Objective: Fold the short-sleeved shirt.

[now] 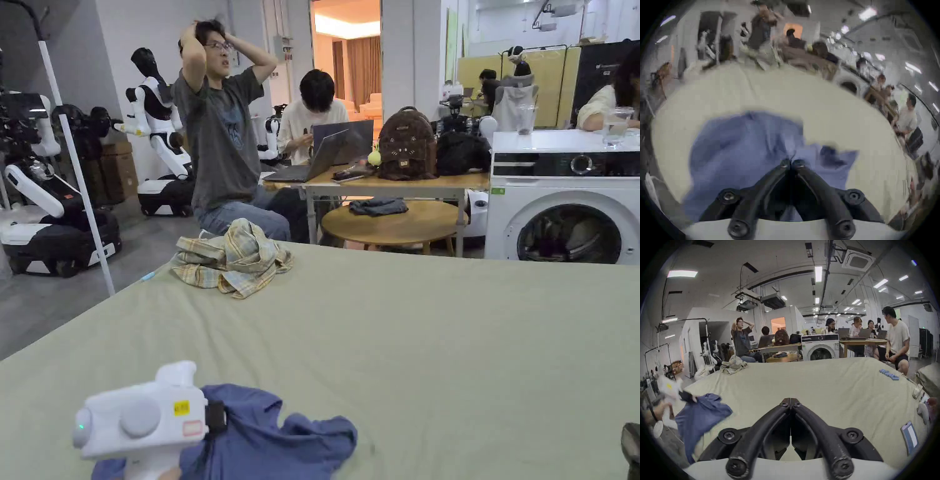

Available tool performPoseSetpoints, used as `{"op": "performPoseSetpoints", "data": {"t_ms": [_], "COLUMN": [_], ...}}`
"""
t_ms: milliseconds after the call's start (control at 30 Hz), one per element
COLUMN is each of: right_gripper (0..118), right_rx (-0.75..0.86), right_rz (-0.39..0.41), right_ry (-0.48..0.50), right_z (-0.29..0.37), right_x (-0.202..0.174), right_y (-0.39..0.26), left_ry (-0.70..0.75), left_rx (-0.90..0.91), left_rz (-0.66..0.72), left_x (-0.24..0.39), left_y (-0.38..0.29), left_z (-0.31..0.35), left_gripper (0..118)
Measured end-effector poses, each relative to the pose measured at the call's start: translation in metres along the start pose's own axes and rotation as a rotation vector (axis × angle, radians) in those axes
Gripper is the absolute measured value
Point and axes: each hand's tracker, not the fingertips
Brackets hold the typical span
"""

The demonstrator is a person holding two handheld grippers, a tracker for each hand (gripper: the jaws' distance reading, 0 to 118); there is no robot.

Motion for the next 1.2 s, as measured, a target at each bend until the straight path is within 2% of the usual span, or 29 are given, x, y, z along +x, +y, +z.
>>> {"op": "performPoseSetpoints", "data": {"t_ms": [133,200,267,400,533,600,700,767,833,900,1000,1200], "right_gripper": [0,0,0,0,0,0,0,0,0,0,0,0], "right_rx": [0.012,0.022,0.04,0.058,0.059,0.06,0.074,0.062,0.064,0.072,0.083,0.065], "right_rz": [-0.021,-0.031,-0.041,-0.073,-0.075,-0.065,-0.072,-0.073,-0.07,-0.052,-0.065,-0.054], "right_ry": [0.008,0.002,-0.01,-0.028,-0.068,-0.093,-0.141,-0.195,-0.23,-0.259,-0.267,-0.26], "right_z": [0.003,0.006,0.011,0.022,0.036,0.046,0.062,0.069,0.077,0.087,0.1,0.098], "right_x": [0.01,0.014,0.019,0.032,0.05,0.062,0.082,0.095,0.105,0.109,0.112,0.106], "right_y": [0.007,0.01,0.013,0.017,0.016,0.016,0.016,0.018,0.02,0.022,0.022,0.014], "left_ry": [0.08,0.135,0.156,0.183,0.017,-0.1,-0.28,-0.428,-0.495,-0.594,-0.768,-0.899], "left_rx": [0.211,0.342,0.373,0.39,0.268,0.168,0.03,-0.119,-0.307,-0.39,-0.461,-0.377], "left_rz": [-0.022,-0.15,-0.27,-0.463,-0.491,-0.49,-0.417,-0.365,-0.418,-0.437,-0.248,-0.369], "left_x": [0.001,0.029,0.07,0.148,0.211,0.241,0.288,0.327,0.366,0.396,0.419,0.442], "left_y": [0.112,0.163,0.198,0.214,0.154,0.099,0.007,-0.056,-0.126,-0.187,-0.241,-0.263], "left_z": [0.084,0.12,0.139,0.119,0.044,0.002,-0.05,-0.077,-0.096,-0.094,-0.075,-0.02], "left_gripper": [0,0,0,0,0,0,0,0,0,0,0,0]}}
